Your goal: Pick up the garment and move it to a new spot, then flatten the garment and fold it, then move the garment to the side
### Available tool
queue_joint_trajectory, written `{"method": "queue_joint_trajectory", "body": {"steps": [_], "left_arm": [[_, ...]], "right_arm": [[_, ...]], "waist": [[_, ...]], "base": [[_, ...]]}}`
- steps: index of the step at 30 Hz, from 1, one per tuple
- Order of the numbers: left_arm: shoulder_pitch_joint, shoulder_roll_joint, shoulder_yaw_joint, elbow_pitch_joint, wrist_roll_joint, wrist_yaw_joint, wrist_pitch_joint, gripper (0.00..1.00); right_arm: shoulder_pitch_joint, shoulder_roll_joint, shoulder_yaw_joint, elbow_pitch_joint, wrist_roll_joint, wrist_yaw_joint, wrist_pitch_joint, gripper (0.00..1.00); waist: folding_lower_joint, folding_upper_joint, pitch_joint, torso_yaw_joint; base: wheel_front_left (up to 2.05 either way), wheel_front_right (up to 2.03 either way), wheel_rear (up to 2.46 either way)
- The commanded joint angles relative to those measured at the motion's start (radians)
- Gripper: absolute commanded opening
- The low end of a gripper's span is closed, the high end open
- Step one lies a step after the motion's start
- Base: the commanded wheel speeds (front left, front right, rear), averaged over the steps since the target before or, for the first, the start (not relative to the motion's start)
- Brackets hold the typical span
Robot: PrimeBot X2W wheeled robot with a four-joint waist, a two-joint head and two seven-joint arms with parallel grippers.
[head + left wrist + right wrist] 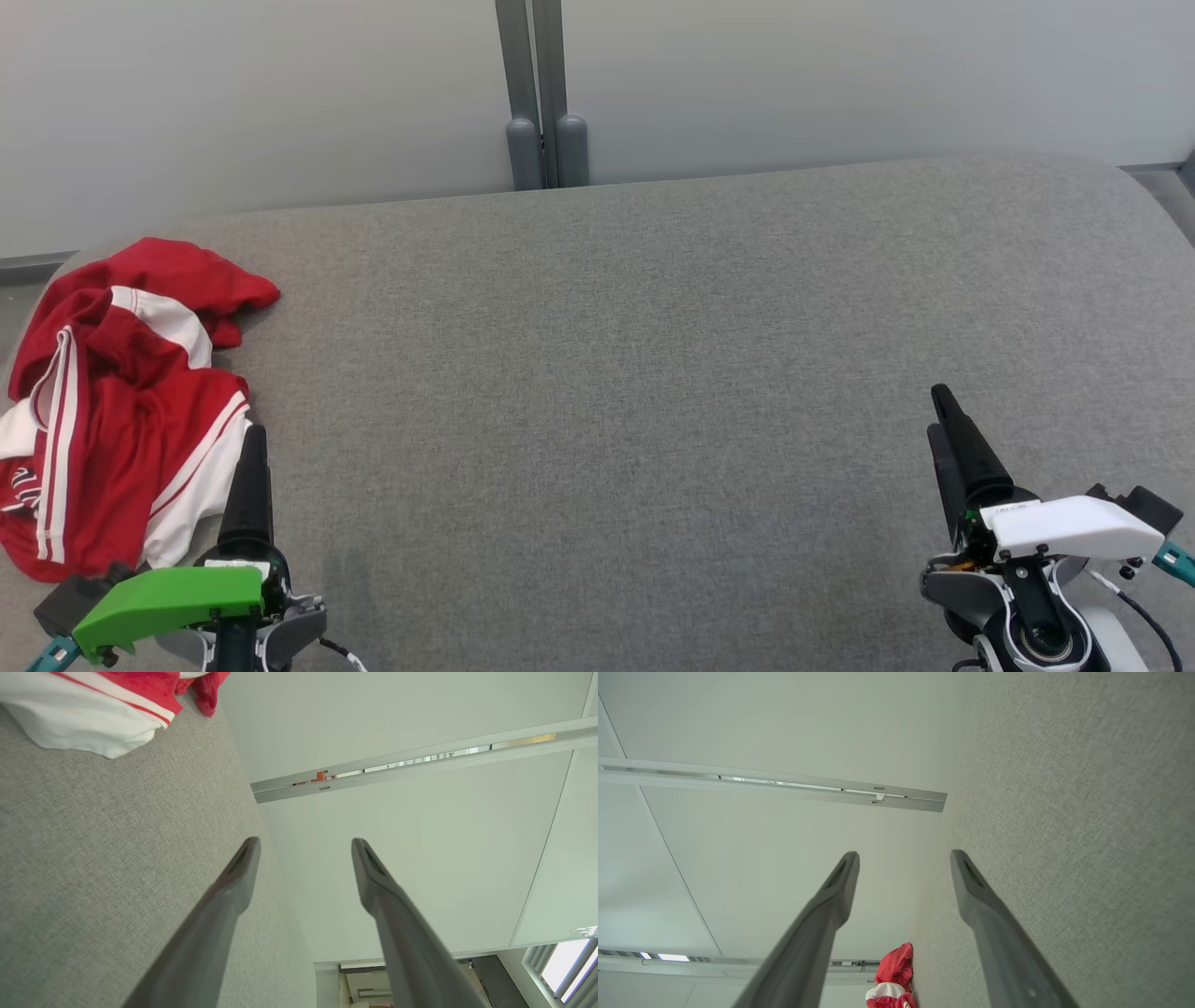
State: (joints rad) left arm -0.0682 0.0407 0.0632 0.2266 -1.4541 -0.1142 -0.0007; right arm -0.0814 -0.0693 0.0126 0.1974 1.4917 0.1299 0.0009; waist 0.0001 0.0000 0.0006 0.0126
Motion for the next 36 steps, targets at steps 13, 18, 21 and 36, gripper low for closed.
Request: {"method": "queue_joint_trajectory", "body": {"steps": [13,18,21,36], "left_arm": [[-0.01,0.007,-0.02,-0.055,0.305,-0.007,-0.054,1.0],[-0.008,0.007,-0.036,-0.074,0.483,0.01,-0.072,1.0],[-0.004,0.008,-0.048,-0.085,0.584,0.031,-0.082,1.0],[-0.004,0.011,-0.095,-0.057,0.868,0.1,-0.127,1.0]], "right_arm": [[-0.04,-0.02,0.062,-0.053,-0.305,0.001,-0.055,1.0],[-0.037,-0.018,0.07,-0.063,-0.395,0.001,-0.073,1.0],[-0.038,-0.02,0.063,-0.064,-0.457,0.001,-0.082,1.0],[-0.04,-0.01,0.048,-0.044,-0.834,0.001,-0.128,1.0]], "waist": [[0.0,0.0,0.002,0.006],[0.0,0.0,0.003,0.008],[0.0,0.0,0.004,0.01],[0.0,0.0,0.007,0.021]], "base": [[0.0,0.0,0.0],[0.0,0.0,0.0],[0.0,0.0,0.0],[0.0,0.0,0.0]]}}
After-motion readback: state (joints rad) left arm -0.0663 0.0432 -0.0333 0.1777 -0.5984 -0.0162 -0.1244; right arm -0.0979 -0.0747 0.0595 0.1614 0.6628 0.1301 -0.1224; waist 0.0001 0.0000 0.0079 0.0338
